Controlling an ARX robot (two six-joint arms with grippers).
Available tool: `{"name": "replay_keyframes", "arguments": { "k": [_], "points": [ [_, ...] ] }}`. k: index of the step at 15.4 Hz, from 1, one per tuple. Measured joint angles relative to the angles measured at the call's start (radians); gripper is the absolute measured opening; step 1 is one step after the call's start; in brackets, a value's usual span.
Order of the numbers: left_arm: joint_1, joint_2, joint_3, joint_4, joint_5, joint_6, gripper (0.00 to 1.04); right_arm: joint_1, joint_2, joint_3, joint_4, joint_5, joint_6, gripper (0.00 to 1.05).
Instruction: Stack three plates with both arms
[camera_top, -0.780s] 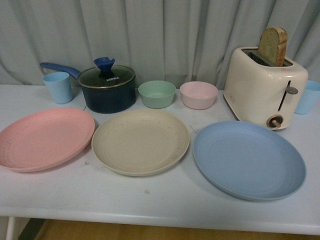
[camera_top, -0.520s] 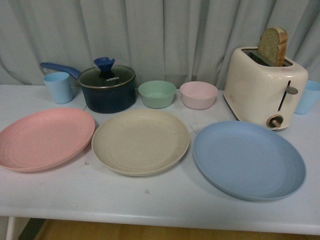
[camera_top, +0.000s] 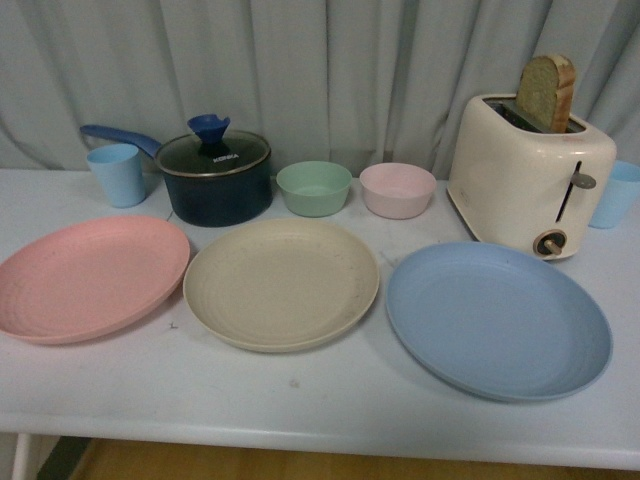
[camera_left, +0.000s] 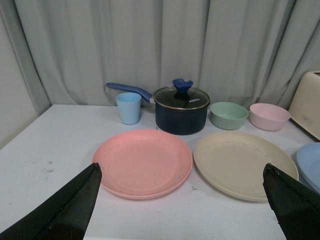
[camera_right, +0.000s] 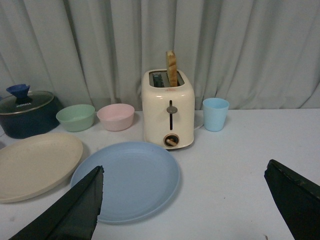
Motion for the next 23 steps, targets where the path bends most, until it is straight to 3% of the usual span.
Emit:
{"name": "replay_keyframes", "arguments": {
  "k": [23],
  "points": [
    [0.0, 0.0, 0.0, 0.0, 0.0, 0.0, 0.98, 0.0, 0.0, 0.0, 0.0, 0.0, 0.0, 0.98]
  ]
}}
